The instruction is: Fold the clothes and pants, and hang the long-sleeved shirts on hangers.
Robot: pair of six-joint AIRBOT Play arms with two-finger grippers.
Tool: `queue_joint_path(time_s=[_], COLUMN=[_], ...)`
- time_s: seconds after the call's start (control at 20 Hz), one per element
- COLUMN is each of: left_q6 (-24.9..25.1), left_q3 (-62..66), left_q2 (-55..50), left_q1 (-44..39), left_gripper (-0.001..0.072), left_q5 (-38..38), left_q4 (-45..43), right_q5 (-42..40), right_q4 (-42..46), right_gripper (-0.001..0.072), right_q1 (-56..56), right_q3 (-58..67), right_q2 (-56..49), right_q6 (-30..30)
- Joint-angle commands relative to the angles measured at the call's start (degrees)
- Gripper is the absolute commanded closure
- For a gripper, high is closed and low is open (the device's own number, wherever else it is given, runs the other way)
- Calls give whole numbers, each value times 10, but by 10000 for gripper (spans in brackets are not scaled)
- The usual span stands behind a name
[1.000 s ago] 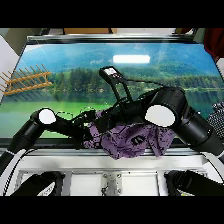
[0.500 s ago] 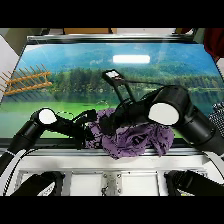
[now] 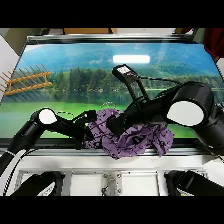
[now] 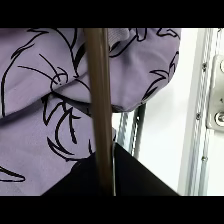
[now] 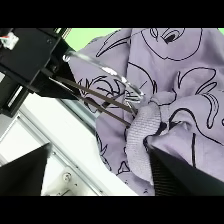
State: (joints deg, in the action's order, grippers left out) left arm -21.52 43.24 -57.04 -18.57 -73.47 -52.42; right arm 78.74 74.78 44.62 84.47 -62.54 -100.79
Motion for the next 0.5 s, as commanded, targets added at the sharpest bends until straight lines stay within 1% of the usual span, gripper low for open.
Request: queue_joint_path(time_s=[0.0, 0.05, 0.1, 0.25, 0.3, 0.35, 0.45], left_q6=[1, 1, 1, 1, 1, 1, 1], left_q3=[0, 0, 0, 0, 0, 0, 0], left_q2=[0, 0, 0, 0, 0, 0, 0], left_q1=[0, 0, 0, 0, 0, 0, 0], left_gripper=[693, 693, 693, 693, 692, 693, 692], left_q5=[-1, 0, 0, 0, 0, 0, 0], left_q4=[0, 0, 0, 0, 0, 0, 0], right_q5=[8, 9, 12, 49, 61, 61, 60], right_q4=[0, -3, -12, -84, -108, -118, -118], right_gripper=[5, 5, 5, 8, 8, 8, 9], right_q1=[-7, -16, -28, -102, -134, -161, -199], right_q3=[1, 1, 1, 1, 0, 0, 0], right_q2=[15, 21, 27, 37, 37, 37, 37], right_q6=[41, 51, 74, 201, 236, 251, 250])
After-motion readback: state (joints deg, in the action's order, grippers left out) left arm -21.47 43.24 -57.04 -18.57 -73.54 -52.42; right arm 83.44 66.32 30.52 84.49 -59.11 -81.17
